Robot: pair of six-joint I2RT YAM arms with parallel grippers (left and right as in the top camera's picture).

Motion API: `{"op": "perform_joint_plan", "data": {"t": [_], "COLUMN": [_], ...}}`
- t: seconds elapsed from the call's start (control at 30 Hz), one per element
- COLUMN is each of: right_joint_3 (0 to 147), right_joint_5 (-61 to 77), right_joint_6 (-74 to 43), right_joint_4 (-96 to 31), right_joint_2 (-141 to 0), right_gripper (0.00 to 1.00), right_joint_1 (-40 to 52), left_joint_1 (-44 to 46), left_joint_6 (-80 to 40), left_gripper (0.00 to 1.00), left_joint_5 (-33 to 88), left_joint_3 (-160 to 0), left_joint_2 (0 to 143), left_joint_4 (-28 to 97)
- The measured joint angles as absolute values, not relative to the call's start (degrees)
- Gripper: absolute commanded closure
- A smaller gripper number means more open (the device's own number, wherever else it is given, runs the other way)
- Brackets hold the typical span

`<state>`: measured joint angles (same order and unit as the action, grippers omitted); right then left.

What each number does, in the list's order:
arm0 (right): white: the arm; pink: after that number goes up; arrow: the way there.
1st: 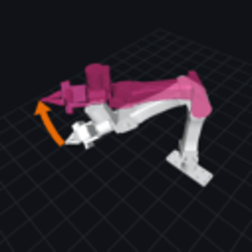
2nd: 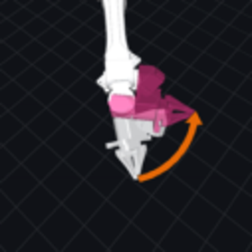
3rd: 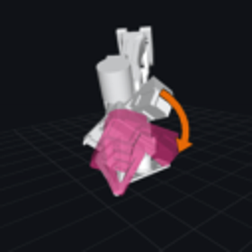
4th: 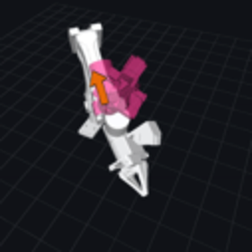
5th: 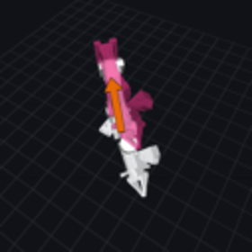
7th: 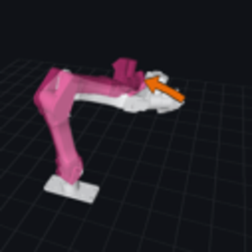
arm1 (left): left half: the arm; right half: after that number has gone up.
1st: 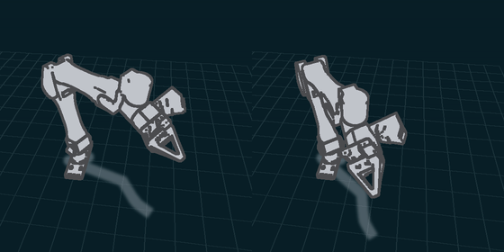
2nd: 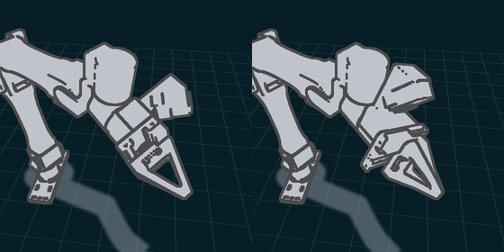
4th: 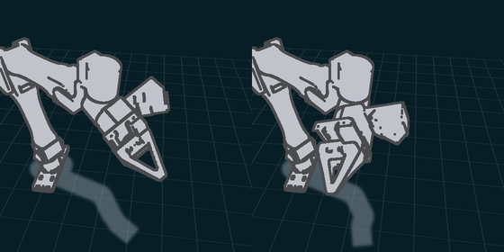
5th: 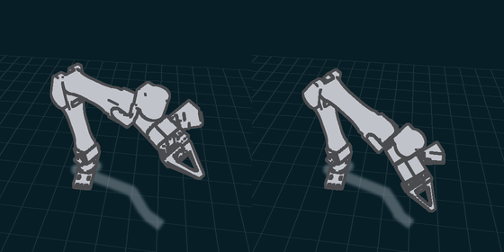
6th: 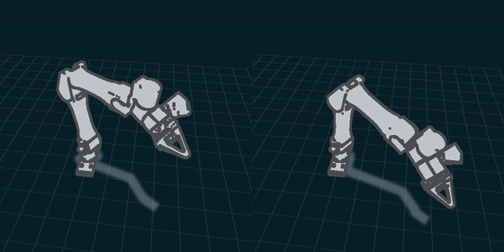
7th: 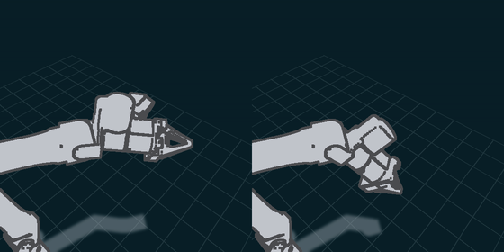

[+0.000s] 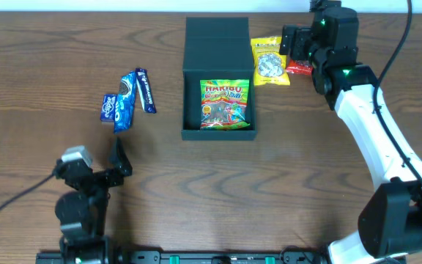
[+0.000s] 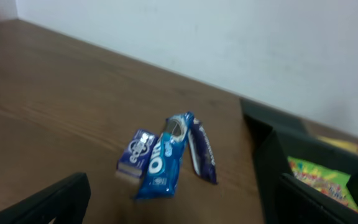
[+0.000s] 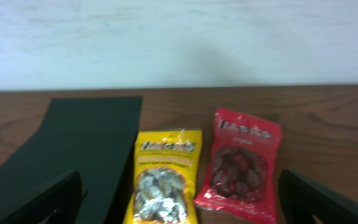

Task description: Pack container

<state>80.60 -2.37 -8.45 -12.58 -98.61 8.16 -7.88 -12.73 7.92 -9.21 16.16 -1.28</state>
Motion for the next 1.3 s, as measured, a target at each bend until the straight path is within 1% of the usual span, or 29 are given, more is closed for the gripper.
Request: {"op": "perform_joint_plan", "data": {"t": [0.23, 0.33, 0.57, 0.73, 0.83, 0.97, 1.3], "right_joint_3": [80.6, 80.6, 80.6, 80.6, 80.6, 80.6, 80.6], "right_joint_5": [2.6, 3.5, 4.2, 4.3, 4.3, 4.3, 4.3], "right_joint_6": [-8.4, -8.4, -8.4, -8.4, -8.4, -8.4, -8.4], "right_joint_4": [-15.2, -17.2, -22.8, -26.5, -27.0, -27.0, -27.2], "right_joint_2": [-98.6, -98.6, -98.6, -98.6, -98.6, -98.6, -98.6], "right_gripper": [0.01, 0.01, 0.01, 0.01, 0.01, 0.01, 0.01], "right_joint_1": [8.2, 8.2, 8.2, 8.2, 8.2, 8.2, 8.2], "left_joint_1": [-7.9, -7.9, -7.0, -5.0, -4.6, -4.6, -4.6], "left_joint_6": [-4.8, -1.7, 6.7, 10.5, 10.8, 10.8, 10.8], "left_gripper": [0.05, 0.05, 0.05, 0.05, 0.05, 0.05, 0.05], "left_joint_5": [8.6, 8.6, 8.6, 8.7, 9.3, 9.1, 13.0], "left_joint_3": [-31.0, -40.7, -59.0, -66.2, -66.5, -66.5, -66.5], "left_joint_2": [44.2, 58.1, 81.9, 95.0, 100.5, 104.4, 105.3], "left_joint_4": [-1.3, 0.8, 5.6, 6.0, 6.0, 5.7, 5.8]}}
